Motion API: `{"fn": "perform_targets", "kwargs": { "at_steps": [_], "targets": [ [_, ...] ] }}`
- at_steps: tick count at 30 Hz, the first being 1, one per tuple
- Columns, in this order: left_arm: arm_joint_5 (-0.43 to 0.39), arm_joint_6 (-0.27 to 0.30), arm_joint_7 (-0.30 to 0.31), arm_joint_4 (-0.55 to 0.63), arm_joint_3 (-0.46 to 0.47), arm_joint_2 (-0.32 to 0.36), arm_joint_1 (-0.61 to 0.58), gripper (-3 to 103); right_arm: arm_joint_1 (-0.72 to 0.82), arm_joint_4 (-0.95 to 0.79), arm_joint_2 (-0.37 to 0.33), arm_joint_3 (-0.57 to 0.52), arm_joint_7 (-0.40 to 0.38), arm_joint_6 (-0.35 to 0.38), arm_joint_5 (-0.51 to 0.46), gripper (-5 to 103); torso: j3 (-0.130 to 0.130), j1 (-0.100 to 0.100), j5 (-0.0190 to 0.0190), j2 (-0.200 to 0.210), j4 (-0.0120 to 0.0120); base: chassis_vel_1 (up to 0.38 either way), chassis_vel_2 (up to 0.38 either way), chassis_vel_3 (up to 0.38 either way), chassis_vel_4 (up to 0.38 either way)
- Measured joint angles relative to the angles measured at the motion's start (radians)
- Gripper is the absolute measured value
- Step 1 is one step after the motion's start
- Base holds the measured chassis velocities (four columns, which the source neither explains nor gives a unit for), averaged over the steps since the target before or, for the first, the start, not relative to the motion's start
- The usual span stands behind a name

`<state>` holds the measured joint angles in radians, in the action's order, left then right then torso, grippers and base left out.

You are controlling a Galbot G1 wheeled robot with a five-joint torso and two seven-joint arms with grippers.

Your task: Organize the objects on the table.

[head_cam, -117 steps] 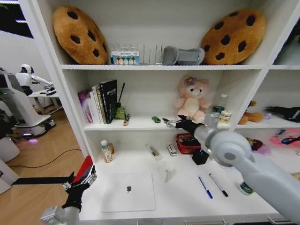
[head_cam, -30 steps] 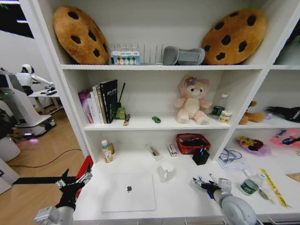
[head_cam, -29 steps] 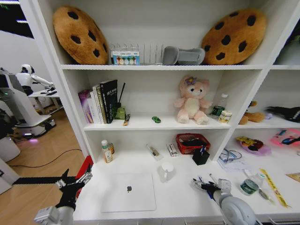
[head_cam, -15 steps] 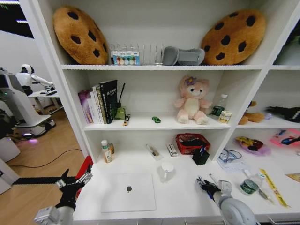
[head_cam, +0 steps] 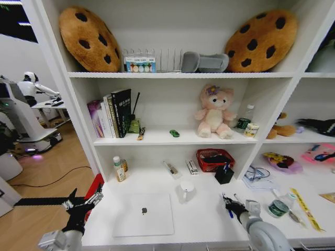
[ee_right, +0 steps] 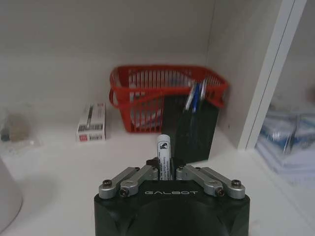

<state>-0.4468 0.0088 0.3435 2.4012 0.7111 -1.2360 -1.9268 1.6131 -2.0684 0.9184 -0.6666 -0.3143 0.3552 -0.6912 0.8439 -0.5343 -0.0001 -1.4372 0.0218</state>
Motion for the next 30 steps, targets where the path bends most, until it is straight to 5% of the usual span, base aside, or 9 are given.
{"fn": "perform_targets", "kwargs": {
  "at_steps": [1, 6, 30],
  "targets": [
    [0.0, 0.0, 0.0, 0.0, 0.0, 0.0, 0.0, 100, -0.029, 0.015, -0.004, 0.0, 0.026, -0.08, 0.062, 12, 0.0, 0.0, 0.0001, 0.0, -0.0003, 0.0, 0.0, 0.0, 0.0],
    [0.0, 0.0, 0.0, 0.0, 0.0, 0.0, 0.0, 100, -0.141, 0.084, -0.02, 0.026, 0.061, -0.205, 0.122, 12, 0.0, 0.0, 0.0001, 0.0, -0.0004, 0.0, 0.0, 0.0, 0.0],
    [0.0, 0.0, 0.0, 0.0, 0.0, 0.0, 0.0, 100, -0.56, 0.505, -0.047, 0.227, 0.083, -0.312, 0.087, 12, 0.0, 0.0, 0.0004, 0.0, 0.0, 0.0, 0.0, 0.0, 0.0]
  ]
}}
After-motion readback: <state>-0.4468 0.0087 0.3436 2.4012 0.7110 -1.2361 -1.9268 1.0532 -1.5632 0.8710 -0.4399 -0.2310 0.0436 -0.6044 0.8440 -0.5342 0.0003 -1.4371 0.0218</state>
